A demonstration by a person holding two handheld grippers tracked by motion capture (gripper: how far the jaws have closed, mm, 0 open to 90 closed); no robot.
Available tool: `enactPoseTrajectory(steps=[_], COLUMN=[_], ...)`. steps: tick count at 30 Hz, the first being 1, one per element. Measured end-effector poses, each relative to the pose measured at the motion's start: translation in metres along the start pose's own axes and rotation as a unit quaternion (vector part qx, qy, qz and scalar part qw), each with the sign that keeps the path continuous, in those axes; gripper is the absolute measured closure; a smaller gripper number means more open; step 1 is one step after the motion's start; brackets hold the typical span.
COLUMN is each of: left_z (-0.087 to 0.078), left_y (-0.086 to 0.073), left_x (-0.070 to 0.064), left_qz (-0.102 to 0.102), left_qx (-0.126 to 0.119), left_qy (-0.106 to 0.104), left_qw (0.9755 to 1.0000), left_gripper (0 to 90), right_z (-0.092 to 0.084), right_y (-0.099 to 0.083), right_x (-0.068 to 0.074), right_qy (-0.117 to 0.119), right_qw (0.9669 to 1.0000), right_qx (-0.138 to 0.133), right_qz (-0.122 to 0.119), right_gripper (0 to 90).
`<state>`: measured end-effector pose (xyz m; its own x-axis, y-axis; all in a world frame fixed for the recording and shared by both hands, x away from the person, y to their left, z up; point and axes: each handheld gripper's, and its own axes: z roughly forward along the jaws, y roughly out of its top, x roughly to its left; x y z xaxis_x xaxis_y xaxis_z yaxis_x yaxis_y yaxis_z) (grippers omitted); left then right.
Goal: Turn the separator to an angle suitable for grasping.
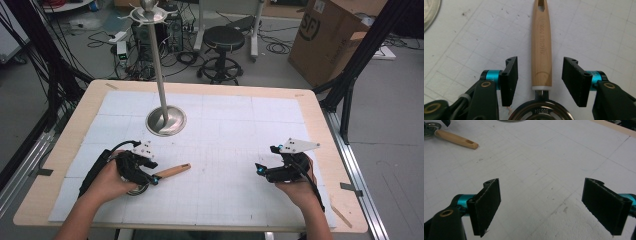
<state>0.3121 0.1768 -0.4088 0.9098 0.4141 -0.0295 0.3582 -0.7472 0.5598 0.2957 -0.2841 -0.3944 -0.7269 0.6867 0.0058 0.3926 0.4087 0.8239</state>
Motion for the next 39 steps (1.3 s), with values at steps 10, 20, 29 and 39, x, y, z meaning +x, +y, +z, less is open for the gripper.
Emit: enactPoseTrajectory(steps=[10,20,29,39], left_z=[0.004,0.013,0.015,0.015], left_y=[0.0,0.003,0.007,0.008], left_x=[-0.001,-0.005,-0.001,-0.001], left_qz=[0.005,0.006,-0.003,0.004], left_qx=[0.038,0.066,0.084,0.081], left_qy=[-0.001,0.005,-0.002,-0.004], left_qw=[0.9992,0.9978,0.9964,0.9967], left_gripper=[55.7,59.3,61.0,69.0], right_z=[0.001,0.002,0.005,0.002], right_y=[0.0,0.0,0.0,0.0], right_x=[0.0,0.0,0.001,0.0], right_qy=[0.0,0.002,0.003,0.0], right_qw=[1.0,1.0,0.9999,0.9999], right_qx=[0.004,0.005,0.012,0.012], right_qz=[-0.002,0.0,-0.001,-0.001], right_gripper=[14.4,14.5,14.5,14.5])
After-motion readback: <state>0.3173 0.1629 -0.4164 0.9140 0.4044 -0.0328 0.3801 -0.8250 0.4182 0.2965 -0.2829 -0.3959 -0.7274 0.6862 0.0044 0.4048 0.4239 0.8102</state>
